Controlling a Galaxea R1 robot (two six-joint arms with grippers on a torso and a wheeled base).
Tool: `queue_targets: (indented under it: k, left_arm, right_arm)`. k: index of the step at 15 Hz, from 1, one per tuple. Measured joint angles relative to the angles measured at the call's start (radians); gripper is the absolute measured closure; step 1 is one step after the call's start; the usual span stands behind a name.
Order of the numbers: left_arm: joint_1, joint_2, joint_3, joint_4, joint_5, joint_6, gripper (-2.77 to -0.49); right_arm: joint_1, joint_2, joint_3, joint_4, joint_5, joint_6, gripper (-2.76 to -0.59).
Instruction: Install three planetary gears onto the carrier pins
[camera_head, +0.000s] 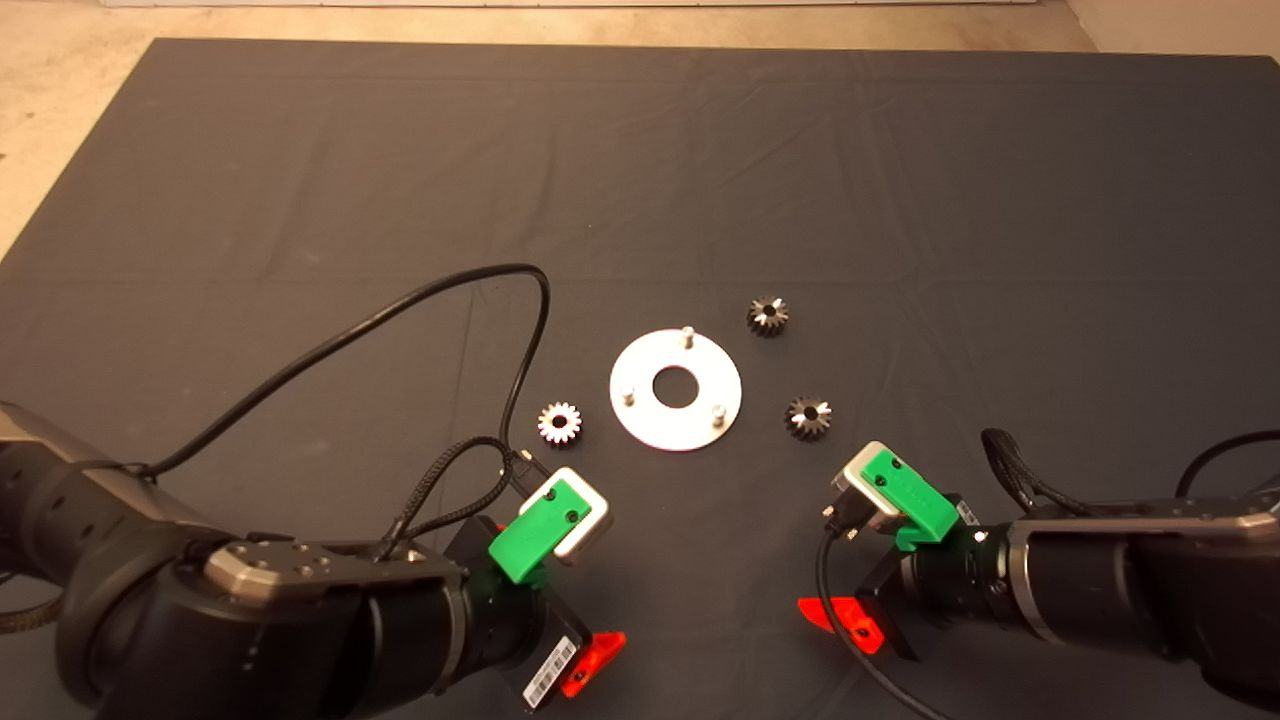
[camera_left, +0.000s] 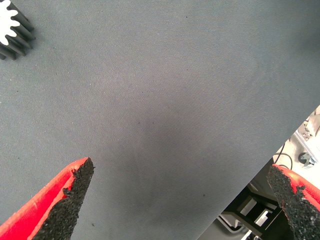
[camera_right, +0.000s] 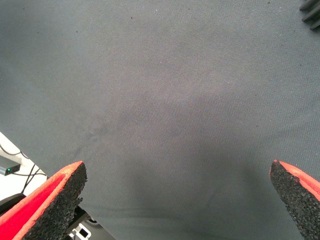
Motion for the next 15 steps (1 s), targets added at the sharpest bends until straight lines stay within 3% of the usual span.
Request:
queue_targets:
  k: [4,7,10,15]
  left_arm:
    - [0.0,0.0,0.0,0.0,0.0,0.0,-2.51]
    - [0.0,0.001,0.0,0.002,0.0,0.0,-2.51]
    - [0.0,0.001,0.0,0.002,0.0,0.0,-2.51]
    - [0.0,0.003,0.0,0.002,0.0,0.0,-2.51]
  right_arm:
    - [0.002,-0.038,0.0,0.001,0.007,0.001,-2.75]
    - [0.045,-0.118,0.0,0.014,-0.001,-0.007,-2.75]
    - [0.077,-0.153,-0.002,0.023,0.0,-0.056,-2.75]
    - [0.081,-0.17,-0.082,0.033,0.001,-0.09,-2.75]
